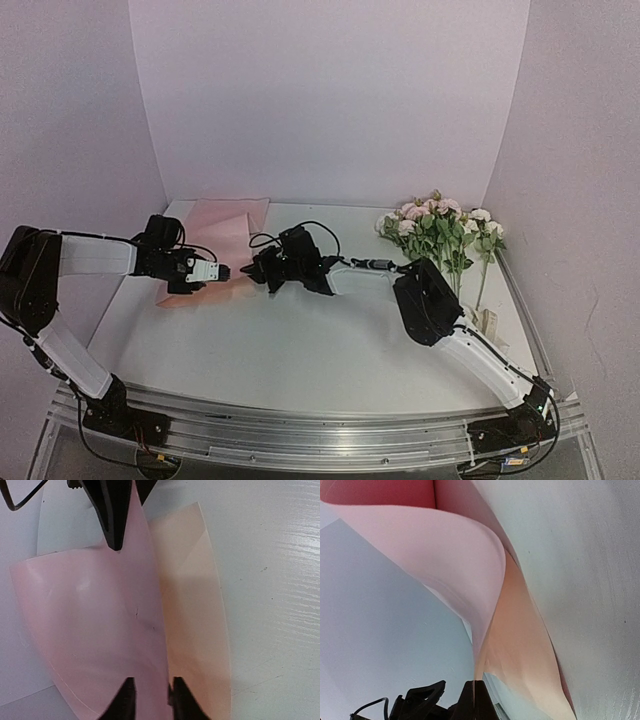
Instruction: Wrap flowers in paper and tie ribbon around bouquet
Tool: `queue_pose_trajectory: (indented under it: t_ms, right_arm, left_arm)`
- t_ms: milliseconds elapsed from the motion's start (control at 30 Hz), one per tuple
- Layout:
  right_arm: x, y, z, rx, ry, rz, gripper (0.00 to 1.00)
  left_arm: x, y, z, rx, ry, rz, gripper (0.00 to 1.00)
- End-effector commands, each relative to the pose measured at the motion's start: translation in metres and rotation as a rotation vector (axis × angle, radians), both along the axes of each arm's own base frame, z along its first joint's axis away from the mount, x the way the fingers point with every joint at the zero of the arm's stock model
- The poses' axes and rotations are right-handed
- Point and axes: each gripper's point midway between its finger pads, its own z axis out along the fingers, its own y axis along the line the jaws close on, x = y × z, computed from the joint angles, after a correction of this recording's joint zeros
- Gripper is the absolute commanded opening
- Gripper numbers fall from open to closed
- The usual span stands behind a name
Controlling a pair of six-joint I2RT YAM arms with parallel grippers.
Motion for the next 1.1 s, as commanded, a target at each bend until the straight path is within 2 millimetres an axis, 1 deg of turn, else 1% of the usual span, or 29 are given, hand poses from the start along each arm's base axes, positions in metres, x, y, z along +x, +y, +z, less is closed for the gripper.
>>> queue_pose_trajectory:
  t_ms: [0,67,100,200,267,333,433,500,533,567,633,700,733,767,800,833,867,933,967,1000,1033,1067]
  right_arm:
    - [-0.005,0.008,0.059,0.094,-0.015,-0.028,0.00]
    - [-0.008,0.007,0.070,0.098,-0.015,-0.039,0.00]
    - [-0.010,0.006,0.076,0.102,-0.016,-0.046,0.00]
    - [-0.015,0.007,0.088,0.115,-0.021,-0.054,0.00]
    - [-0.016,0.009,0.096,0.142,-0.011,-0.067,0.00]
    - [-0.016,0.011,0.110,0.189,-0.016,-0.080,0.00]
    - [-0.016,0.012,0.129,0.213,-0.047,-0.091,0.00]
    - [-0.017,0.010,0.140,0.216,-0.069,-0.098,0.00]
    - [-0.018,0.009,0.144,0.216,-0.074,-0.099,0.00]
    - [-0.020,0.007,0.144,0.211,-0.072,-0.099,0.00]
    - [-0.024,0.003,0.143,0.198,-0.068,-0.096,0.00]
    - [-0.028,0.000,0.145,0.184,-0.082,-0.087,0.00]
    - [-0.030,-0.002,0.146,0.176,-0.096,-0.079,0.00]
    - [-0.031,-0.005,0.146,0.166,-0.110,-0.071,0.00]
    - [-0.032,-0.007,0.146,0.155,-0.129,-0.063,0.01]
    - [-0.033,-0.011,0.151,0.148,-0.155,-0.055,0.06]
    - [-0.033,-0.016,0.154,0.132,-0.184,-0.048,0.14]
    - [-0.032,-0.033,0.156,0.089,-0.235,-0.049,0.32]
    - [-0.027,-0.046,0.157,0.066,-0.257,-0.062,0.42]
    - [-0.023,-0.061,0.154,0.034,-0.279,-0.073,0.48]
    - [-0.020,-0.077,0.146,-0.011,-0.300,-0.081,0.55]
    - [-0.015,-0.096,0.155,-0.039,-0.342,-0.095,0.65]
  left_arm:
    - [-0.005,-0.016,-0.001,-0.056,0.074,0.016,0.69]
    - [-0.005,-0.021,0.003,-0.070,0.071,0.020,0.79]
    - [-0.004,-0.022,0.004,-0.074,0.067,0.020,0.82]
    - [0.003,-0.023,0.010,-0.087,0.044,0.039,0.83]
    - [0.004,-0.025,0.012,-0.094,0.042,0.041,0.84]
    - [0.001,-0.029,0.012,-0.095,0.046,0.030,0.84]
    - [0.000,-0.035,0.015,-0.110,0.056,0.031,0.86]
    - [0.004,-0.037,0.019,-0.120,0.038,0.045,0.85]
    - [0.007,-0.037,0.022,-0.122,0.022,0.052,0.83]
    - [0.013,-0.037,0.028,-0.125,-0.007,0.065,0.75]
    - [0.023,-0.035,0.037,-0.129,-0.051,0.091,0.44]
    - [0.031,-0.035,0.050,-0.144,-0.062,0.123,0.19]
    - [0.031,-0.036,0.054,-0.154,-0.049,0.136,0.08]
    - [0.032,-0.037,0.058,-0.167,-0.033,0.149,0.01]
    - [0.032,-0.039,0.065,-0.191,-0.012,0.167,0.00]
    - [0.033,-0.042,0.073,-0.223,0.009,0.190,0.00]
    - [0.036,-0.045,0.082,-0.260,0.019,0.213,0.00]
    - [0.041,-0.053,0.100,-0.333,0.045,0.245,0.00]
    - [0.046,-0.059,0.116,-0.389,0.046,0.262,0.00]
    - [0.049,-0.065,0.127,-0.428,0.053,0.273,0.00]
    - [0.053,-0.070,0.137,-0.464,0.062,0.282,0.00]
    - [0.056,-0.075,0.151,-0.502,0.063,0.286,0.00]
